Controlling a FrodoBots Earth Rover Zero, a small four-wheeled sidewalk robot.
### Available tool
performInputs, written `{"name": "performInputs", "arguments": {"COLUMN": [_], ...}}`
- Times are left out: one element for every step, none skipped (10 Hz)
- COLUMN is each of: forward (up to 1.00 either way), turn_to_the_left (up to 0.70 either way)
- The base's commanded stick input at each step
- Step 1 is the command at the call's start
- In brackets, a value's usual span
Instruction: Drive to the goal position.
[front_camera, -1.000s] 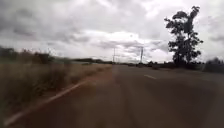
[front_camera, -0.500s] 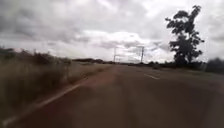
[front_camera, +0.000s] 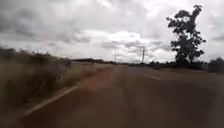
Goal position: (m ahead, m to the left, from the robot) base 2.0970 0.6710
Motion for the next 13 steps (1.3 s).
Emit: {"name": "performInputs", "arguments": {"forward": [0.5,0.5,0.5,0.5,0.5,0.5,0.5,0.5,0.5,0.5,0.5,0.5,0.5], "turn_to_the_left": [0.0,0.0,0.0,0.0,0.0,0.0,-0.5,-0.5,-0.5,-0.5,-0.21,-0.09,0.0]}}
